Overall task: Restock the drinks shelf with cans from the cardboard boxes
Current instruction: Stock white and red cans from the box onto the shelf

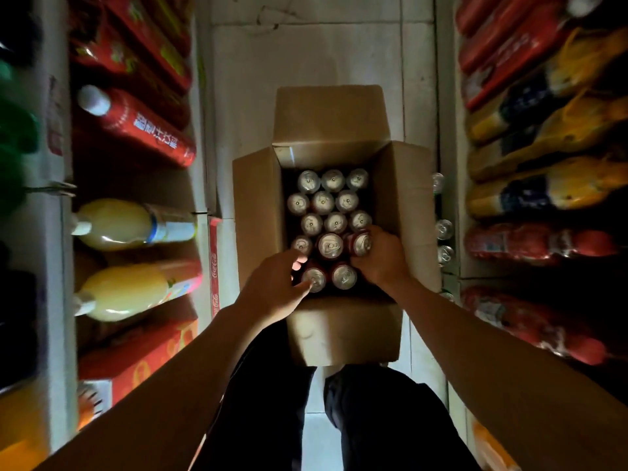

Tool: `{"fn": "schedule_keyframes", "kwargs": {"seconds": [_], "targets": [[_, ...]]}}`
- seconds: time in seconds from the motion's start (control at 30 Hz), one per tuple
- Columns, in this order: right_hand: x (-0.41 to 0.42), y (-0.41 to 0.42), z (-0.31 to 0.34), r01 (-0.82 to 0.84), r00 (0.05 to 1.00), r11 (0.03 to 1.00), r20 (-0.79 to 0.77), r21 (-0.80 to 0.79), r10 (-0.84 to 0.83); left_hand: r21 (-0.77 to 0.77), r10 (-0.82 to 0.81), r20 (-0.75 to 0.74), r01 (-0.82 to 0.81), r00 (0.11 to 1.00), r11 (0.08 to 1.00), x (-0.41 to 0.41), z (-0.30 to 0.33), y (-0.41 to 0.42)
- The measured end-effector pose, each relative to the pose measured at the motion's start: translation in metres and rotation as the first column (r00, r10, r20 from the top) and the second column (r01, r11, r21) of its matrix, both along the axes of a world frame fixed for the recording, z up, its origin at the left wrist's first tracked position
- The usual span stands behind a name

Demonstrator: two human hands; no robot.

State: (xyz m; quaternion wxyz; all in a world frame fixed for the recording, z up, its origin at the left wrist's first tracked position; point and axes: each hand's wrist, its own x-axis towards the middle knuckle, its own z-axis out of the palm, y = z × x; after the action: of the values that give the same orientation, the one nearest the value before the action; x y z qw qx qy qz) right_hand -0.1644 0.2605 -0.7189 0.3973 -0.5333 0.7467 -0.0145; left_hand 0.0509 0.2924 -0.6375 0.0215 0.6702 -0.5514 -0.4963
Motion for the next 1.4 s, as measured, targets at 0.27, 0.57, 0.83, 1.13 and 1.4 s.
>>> {"fn": "schedule_keyframes", "kwargs": {"seconds": [0.27, 0.57, 0.83, 1.13, 1.4], "targets": [[-0.049, -0.002, 0.308, 0.347, 0.882, 0.932, 0.376, -0.11, -0.284, -0.175, -0.304, -0.266, 0.265, 0.915, 0.948, -0.07, 0.207, -0.06], [-0.115, 0.028, 0.674, 0.551, 0.817, 0.733, 0.436, -0.398, -0.378, -0.503, -0.569, -0.391, 0.35, 0.724, 0.791, -0.166, 0.534, -0.099], [-0.12, 0.082, 0.787, 0.759, 0.644, 0.312, 0.586, -0.572, -0.493, -0.668, -0.716, -0.47, 0.322, 0.516, 0.671, -0.252, 0.666, -0.089], [-0.168, 0.15, 0.81, 0.728, 0.562, 0.123, 0.485, -0.675, -0.67, -0.723, -0.86, -0.448, 0.468, 0.243, 0.509, -0.325, 0.697, -0.027], [-0.221, 0.168, 0.775, 0.786, 0.448, 0.093, 0.459, -0.611, -0.767, -0.792, -0.905, -0.331, 0.443, 0.267, 0.42, -0.379, 0.682, -0.006]]}}
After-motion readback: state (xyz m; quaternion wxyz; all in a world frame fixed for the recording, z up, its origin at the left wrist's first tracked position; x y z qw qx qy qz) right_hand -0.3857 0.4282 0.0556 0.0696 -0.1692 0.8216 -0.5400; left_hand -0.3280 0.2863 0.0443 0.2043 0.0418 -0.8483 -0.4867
